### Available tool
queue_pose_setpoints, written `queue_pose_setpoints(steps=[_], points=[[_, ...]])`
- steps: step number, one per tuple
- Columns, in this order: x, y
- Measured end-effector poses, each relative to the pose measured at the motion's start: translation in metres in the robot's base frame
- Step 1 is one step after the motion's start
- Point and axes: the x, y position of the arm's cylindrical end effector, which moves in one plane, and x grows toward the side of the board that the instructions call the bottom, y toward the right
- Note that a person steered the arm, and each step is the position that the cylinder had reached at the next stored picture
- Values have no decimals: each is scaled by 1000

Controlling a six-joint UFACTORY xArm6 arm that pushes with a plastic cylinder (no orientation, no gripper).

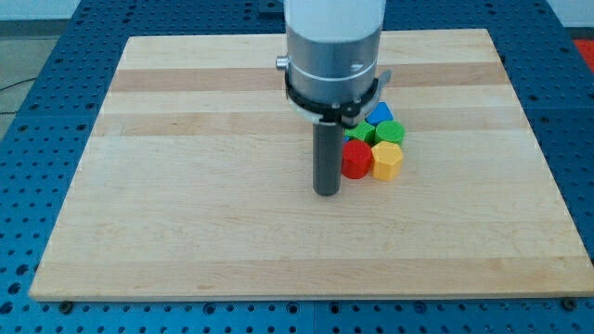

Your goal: Push the red circle into the blue triangle

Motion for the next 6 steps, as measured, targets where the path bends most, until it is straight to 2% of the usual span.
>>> queue_pose_setpoints(steps=[2,3,4,5,6], points=[[-31,-4],[-28,-7],[-6,-11],[9,40],[2,44]])
